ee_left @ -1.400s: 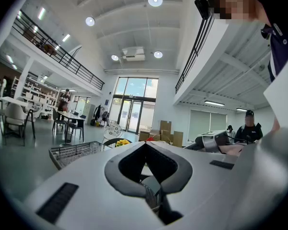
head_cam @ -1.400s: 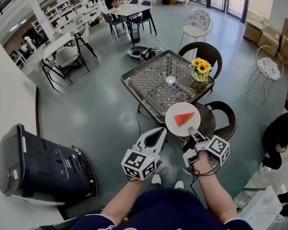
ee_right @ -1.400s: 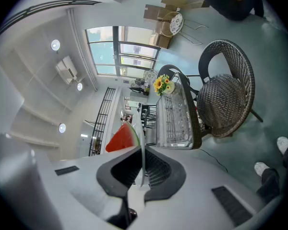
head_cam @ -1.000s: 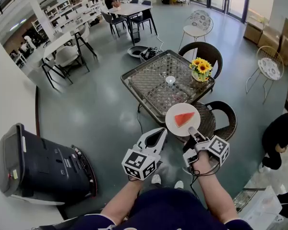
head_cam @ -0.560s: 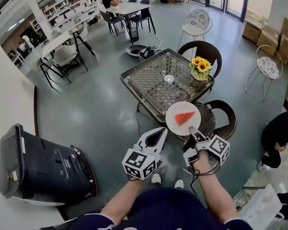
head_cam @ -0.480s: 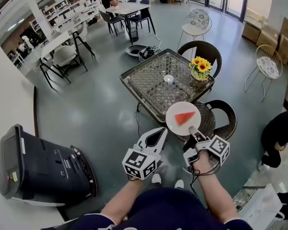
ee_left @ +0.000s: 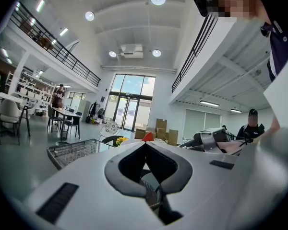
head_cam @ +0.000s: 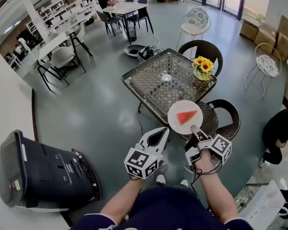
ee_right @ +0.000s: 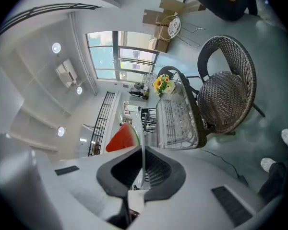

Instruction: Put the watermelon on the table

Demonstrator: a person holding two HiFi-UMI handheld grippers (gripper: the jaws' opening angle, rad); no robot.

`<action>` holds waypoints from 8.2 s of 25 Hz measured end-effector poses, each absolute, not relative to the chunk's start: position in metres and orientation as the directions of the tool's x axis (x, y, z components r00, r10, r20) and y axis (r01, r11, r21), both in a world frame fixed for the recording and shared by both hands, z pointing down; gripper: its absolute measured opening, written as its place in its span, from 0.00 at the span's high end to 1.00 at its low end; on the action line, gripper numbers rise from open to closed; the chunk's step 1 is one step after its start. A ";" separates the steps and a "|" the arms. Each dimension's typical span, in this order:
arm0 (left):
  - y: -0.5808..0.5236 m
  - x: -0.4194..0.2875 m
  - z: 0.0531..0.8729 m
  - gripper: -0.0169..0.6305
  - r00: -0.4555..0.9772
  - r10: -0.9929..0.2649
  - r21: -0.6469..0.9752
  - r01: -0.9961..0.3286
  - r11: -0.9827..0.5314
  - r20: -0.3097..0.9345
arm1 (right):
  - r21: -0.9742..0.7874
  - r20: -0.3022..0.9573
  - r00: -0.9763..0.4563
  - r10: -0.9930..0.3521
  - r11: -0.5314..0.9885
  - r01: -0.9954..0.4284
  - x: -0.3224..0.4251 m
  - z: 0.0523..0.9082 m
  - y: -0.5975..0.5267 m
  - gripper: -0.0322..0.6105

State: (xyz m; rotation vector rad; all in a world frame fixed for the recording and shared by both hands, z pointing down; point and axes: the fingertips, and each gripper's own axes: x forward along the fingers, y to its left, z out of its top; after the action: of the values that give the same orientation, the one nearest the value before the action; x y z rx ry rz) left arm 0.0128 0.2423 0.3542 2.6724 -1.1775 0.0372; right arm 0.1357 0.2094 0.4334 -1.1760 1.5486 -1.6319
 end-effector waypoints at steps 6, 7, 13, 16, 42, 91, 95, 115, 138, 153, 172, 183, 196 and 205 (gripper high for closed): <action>0.224 -0.008 0.360 0.97 0.702 -0.703 0.196 -0.709 -0.677 0.112 | -0.977 0.192 -0.406 -0.893 -0.136 -0.162 0.117 0.432 0.194 0.94; 0.221 -0.010 0.361 0.97 0.706 -0.700 0.204 -0.705 -0.679 0.110 | -0.977 0.193 -0.401 -0.896 -0.136 -0.167 0.116 0.432 0.192 0.94; 0.195 -0.015 0.371 0.97 0.719 -0.687 0.231 -0.690 -0.686 0.107 | -0.974 0.204 -0.380 -0.902 -0.147 -0.174 0.115 0.438 0.169 0.94; 0.181 -0.019 0.376 0.97 0.719 -0.687 0.241 -0.690 -0.683 0.111 | -0.967 0.225 -0.376 -0.899 -0.160 -0.197 0.116 0.442 0.158 0.94; -0.047 0.028 0.425 0.97 0.663 -0.723 0.242 -0.747 -0.619 0.195 | -0.955 0.286 -0.518 -0.806 -0.193 -0.226 0.150 0.500 -0.083 0.94; -0.237 -0.050 0.556 0.97 0.669 -0.625 0.269 -0.738 -0.618 0.402 | -0.888 0.460 -0.498 -0.735 -0.368 -0.277 0.053 0.683 -0.265 0.94; -0.235 -0.050 0.566 0.97 0.666 -0.616 0.278 -0.741 -0.611 0.421 | -0.879 0.477 -0.516 -0.712 -0.373 -0.298 0.045 0.696 -0.266 0.94; -0.233 -0.050 0.578 0.97 0.656 -0.607 0.295 -0.750 -0.592 0.448 | -0.845 0.527 -0.559 -0.640 -0.327 -0.423 0.030 0.711 -0.269 0.93; -0.228 -0.055 0.579 0.97 0.668 -0.591 0.309 -0.739 -0.599 0.451 | -0.595 0.730 -0.414 -0.544 -0.206 -0.777 0.031 0.717 -0.276 0.85; -0.223 -0.059 0.577 0.97 0.675 -0.583 0.317 -0.732 -0.603 0.452 | -0.301 0.817 -0.260 -0.515 0.005 -0.954 0.034 0.712 -0.276 0.75; -0.220 -0.064 0.576 0.97 0.669 -0.593 0.316 -0.739 -0.595 0.448 | -0.160 0.875 -0.147 -0.461 0.012 -0.987 0.034 0.713 -0.278 0.73; -0.219 -0.059 0.561 0.97 0.678 -0.594 0.306 -0.730 -0.611 0.433 | -0.160 0.770 -0.223 -0.598 0.157 -0.974 0.036 0.653 -0.281 0.77; -0.210 -0.045 0.489 0.97 0.675 -0.632 0.271 -0.735 -0.622 0.381 | -0.221 0.454 -0.443 -0.773 0.384 -0.896 0.027 0.503 -0.257 0.94; -0.191 -0.041 0.438 0.97 0.700 -0.640 0.271 -0.714 -0.646 0.318 | -0.197 0.284 -0.539 -0.793 0.501 -0.843 0.011 0.423 -0.218 0.94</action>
State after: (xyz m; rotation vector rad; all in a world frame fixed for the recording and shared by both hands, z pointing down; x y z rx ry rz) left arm -0.0413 -0.1906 0.4378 2.5336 -1.0542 0.2722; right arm 0.0108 -0.2178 0.4234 -1.5680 2.8547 -0.5195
